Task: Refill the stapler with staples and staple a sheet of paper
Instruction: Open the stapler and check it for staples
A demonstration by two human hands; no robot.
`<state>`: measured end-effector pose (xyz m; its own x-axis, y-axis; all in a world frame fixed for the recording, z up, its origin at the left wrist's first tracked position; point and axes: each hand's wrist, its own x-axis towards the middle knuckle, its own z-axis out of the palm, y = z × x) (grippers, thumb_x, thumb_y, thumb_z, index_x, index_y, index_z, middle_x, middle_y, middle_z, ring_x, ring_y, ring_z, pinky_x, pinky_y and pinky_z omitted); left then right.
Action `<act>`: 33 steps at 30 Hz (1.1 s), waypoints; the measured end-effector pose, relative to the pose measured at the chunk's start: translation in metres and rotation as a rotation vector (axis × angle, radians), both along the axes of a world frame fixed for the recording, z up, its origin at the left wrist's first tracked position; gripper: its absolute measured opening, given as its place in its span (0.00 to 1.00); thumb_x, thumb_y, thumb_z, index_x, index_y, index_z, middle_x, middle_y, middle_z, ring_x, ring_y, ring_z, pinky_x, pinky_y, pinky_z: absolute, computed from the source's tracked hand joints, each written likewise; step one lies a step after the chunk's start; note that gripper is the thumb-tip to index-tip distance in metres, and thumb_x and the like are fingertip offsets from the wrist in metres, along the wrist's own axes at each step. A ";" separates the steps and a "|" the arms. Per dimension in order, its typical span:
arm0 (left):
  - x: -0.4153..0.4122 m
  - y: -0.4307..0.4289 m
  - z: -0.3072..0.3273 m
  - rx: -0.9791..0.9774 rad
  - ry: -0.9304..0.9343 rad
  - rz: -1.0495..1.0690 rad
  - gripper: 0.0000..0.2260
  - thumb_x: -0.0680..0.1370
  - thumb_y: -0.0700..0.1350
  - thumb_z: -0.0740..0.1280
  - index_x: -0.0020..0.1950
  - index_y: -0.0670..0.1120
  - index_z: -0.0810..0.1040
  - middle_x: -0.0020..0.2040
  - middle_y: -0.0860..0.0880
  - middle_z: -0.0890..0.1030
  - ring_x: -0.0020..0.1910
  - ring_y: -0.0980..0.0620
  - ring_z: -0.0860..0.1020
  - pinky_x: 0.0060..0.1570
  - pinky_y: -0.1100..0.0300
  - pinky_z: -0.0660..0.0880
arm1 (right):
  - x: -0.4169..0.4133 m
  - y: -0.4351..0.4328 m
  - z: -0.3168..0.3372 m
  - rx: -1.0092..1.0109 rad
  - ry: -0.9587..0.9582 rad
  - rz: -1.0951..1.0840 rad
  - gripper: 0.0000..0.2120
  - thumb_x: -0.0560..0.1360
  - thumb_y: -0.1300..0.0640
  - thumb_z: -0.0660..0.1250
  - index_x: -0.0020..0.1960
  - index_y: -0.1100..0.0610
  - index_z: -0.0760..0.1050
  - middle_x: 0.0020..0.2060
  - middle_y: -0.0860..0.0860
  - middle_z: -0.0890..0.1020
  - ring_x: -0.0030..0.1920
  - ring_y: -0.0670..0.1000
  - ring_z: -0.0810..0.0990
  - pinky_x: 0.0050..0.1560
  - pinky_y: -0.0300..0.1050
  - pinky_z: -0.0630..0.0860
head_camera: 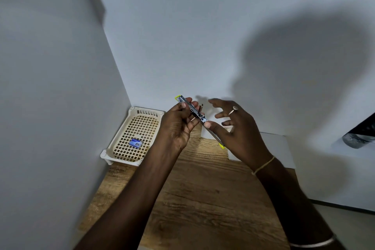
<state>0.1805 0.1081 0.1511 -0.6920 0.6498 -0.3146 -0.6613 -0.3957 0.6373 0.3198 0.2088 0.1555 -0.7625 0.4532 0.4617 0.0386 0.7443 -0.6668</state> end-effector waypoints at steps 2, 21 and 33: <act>0.003 0.001 -0.001 -0.015 0.007 -0.013 0.09 0.84 0.35 0.60 0.52 0.40 0.80 0.39 0.46 0.87 0.39 0.51 0.87 0.32 0.57 0.83 | -0.006 -0.002 0.005 0.130 -0.051 0.025 0.27 0.77 0.44 0.70 0.74 0.40 0.66 0.64 0.40 0.73 0.56 0.42 0.80 0.49 0.44 0.81; 0.001 0.006 -0.011 0.124 -0.074 0.071 0.07 0.83 0.32 0.61 0.52 0.39 0.78 0.40 0.44 0.88 0.41 0.48 0.88 0.36 0.54 0.84 | 0.010 0.003 -0.016 -0.215 0.024 -0.108 0.23 0.68 0.46 0.78 0.60 0.45 0.77 0.43 0.41 0.84 0.45 0.40 0.83 0.44 0.39 0.81; -0.006 -0.014 -0.055 0.002 0.354 -0.092 0.10 0.73 0.35 0.75 0.49 0.49 0.84 0.50 0.45 0.88 0.51 0.46 0.87 0.49 0.52 0.83 | 0.034 0.036 -0.031 -0.370 0.103 -0.131 0.19 0.69 0.58 0.80 0.56 0.47 0.80 0.44 0.42 0.87 0.46 0.42 0.85 0.42 0.30 0.77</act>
